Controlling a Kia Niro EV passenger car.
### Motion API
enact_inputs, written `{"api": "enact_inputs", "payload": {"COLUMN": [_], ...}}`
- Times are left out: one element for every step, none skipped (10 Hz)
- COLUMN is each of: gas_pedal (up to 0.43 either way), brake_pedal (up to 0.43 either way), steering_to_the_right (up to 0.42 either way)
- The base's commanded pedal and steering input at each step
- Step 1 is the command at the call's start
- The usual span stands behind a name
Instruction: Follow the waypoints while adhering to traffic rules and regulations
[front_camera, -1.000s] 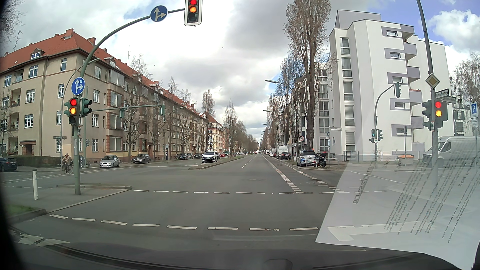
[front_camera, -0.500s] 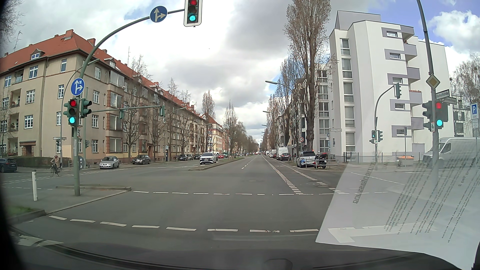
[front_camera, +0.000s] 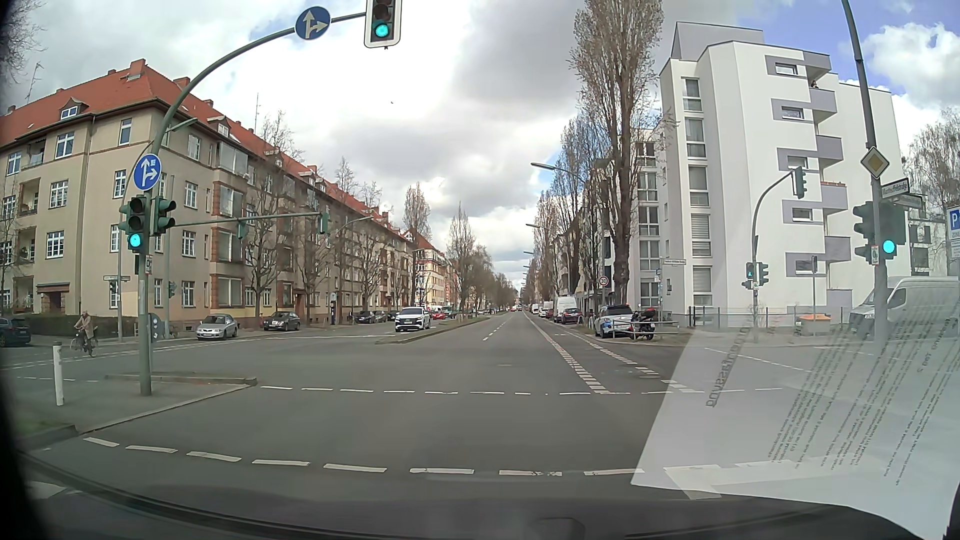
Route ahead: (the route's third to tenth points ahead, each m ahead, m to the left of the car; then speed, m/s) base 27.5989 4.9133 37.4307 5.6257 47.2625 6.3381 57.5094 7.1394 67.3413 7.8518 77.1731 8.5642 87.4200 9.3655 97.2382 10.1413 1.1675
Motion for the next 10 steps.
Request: {"api": "enact_inputs", "payload": {"gas_pedal": [0.260, 0.260, 0.268, 0.268, 0.268, 0.268, 0.268, 0.280, 0.280, 0.280], "brake_pedal": [0.037, 0.037, 0.037, 0.037, 0.037, 0.037, 0.037, 0.037, 0.037, 0.037], "steering_to_the_right": [-0.003, -0.003, -0.004, -0.004, -0.003, -0.003, -0.003, -0.003, 0.000, 0.011]}}
